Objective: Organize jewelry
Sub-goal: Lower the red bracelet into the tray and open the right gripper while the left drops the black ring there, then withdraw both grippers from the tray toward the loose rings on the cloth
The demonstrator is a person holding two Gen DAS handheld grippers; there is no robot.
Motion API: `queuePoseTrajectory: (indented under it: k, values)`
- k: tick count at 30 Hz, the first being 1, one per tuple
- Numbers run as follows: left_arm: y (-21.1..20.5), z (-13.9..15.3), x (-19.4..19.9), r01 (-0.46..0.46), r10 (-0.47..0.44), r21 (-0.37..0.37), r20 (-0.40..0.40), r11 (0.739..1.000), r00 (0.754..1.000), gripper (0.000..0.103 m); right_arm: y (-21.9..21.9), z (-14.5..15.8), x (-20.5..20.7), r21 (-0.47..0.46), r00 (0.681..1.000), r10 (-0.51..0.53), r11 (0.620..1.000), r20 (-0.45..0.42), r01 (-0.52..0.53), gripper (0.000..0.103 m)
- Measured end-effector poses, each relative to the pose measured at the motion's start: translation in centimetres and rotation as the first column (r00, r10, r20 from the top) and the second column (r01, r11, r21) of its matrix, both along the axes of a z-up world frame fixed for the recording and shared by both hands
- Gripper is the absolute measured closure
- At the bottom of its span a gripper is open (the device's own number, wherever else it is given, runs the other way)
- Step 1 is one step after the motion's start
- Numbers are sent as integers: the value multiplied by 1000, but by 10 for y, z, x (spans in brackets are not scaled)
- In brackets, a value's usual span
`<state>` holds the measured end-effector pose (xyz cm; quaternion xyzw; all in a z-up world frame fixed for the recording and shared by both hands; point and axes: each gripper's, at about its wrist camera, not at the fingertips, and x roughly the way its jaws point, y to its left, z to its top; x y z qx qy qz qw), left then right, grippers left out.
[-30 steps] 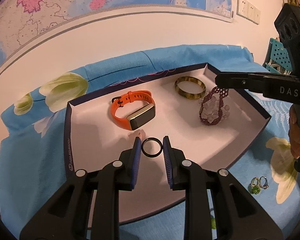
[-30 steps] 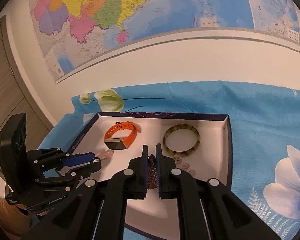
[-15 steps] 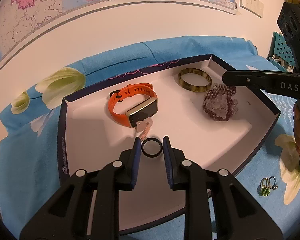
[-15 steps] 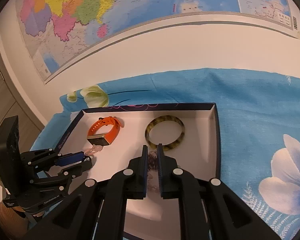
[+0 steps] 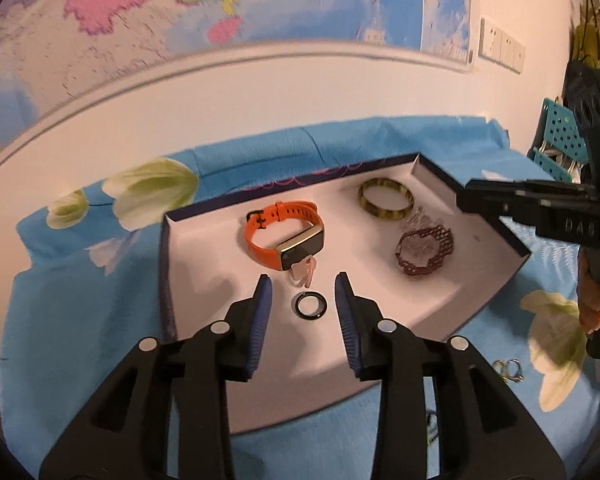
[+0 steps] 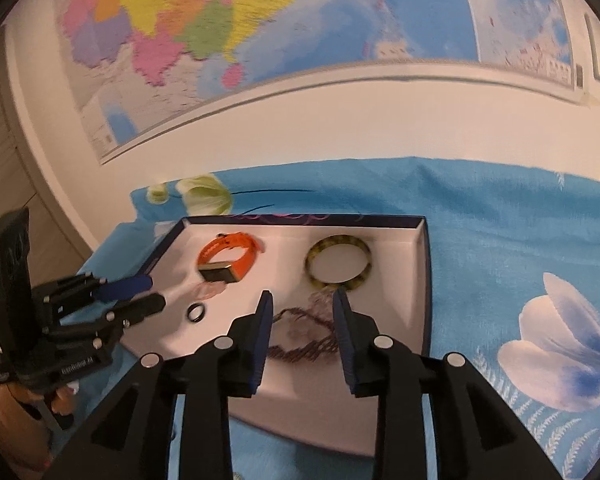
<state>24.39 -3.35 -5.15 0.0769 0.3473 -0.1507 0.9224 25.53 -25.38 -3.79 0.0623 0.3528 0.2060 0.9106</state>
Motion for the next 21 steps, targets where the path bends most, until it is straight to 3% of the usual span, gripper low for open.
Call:
queuePoseTrajectory:
  k: [9, 21]
  values:
    - [11, 17, -46, 23, -21, -47, 45, 999, 999, 66, 11, 6, -44, -18, 996, 89, 996, 29, -89, 70]
    - [10, -1, -82, 25, -24, -63, 17, 998, 1000, 65, 8, -20, -84, -53, 994, 101, 993, -33, -102, 70]
